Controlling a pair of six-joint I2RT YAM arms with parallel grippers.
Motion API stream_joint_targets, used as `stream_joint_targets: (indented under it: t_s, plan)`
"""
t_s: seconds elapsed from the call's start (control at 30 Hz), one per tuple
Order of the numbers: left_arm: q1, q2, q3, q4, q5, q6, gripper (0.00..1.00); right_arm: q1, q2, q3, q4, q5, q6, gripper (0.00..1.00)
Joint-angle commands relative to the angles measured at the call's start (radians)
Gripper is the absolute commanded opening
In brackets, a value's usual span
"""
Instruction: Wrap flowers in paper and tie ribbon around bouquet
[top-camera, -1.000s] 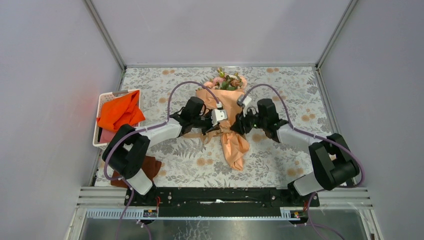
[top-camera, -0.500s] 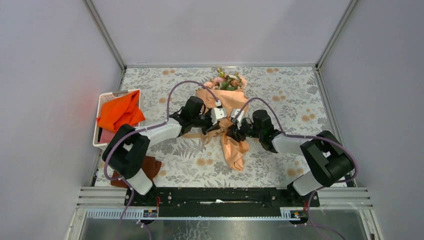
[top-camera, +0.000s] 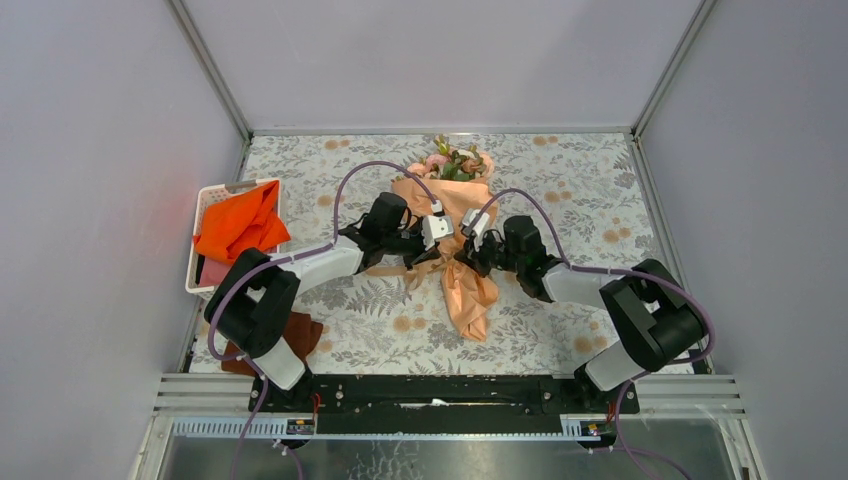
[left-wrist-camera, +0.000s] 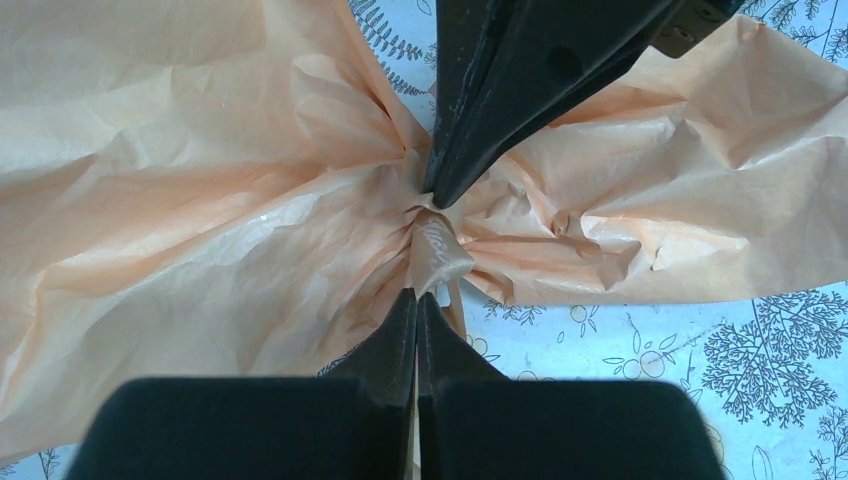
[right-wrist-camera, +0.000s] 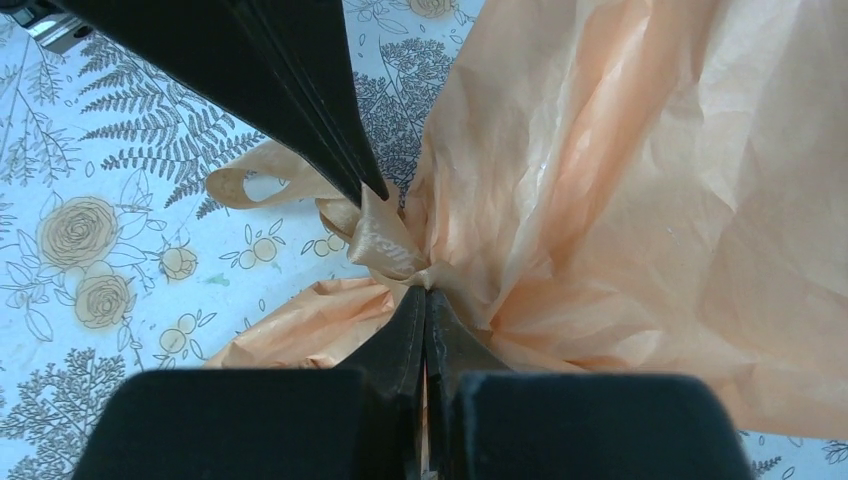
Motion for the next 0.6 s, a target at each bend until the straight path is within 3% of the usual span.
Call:
stream_joint_targets:
  t_s: [0.0, 0.13, 0.27, 0.57]
  plan:
    - [0.008, 0.003, 0.021, 0.050, 0.013, -0.010, 0.00, 0.003, -0.063, 0.037, -0.036, 0.019, 0.079, 0.00]
    - [0.010, 0.001, 0.023, 0.049, 0.013, -0.015, 0.00, 0.036, -0.124, 0.022, -0.103, 0.040, 0.127, 0.00]
    - [0.010, 0.001, 0.021, 0.040, 0.016, -0.013, 0.00, 0.088, -0.164, -0.072, 0.041, 0.030, 0.229, 0.00]
    - [0.010, -0.001, 0.026, 0.032, 0.014, -0.019, 0.00, 0.111, 0.037, -0.054, 0.252, 0.078, 0.408, 0.00]
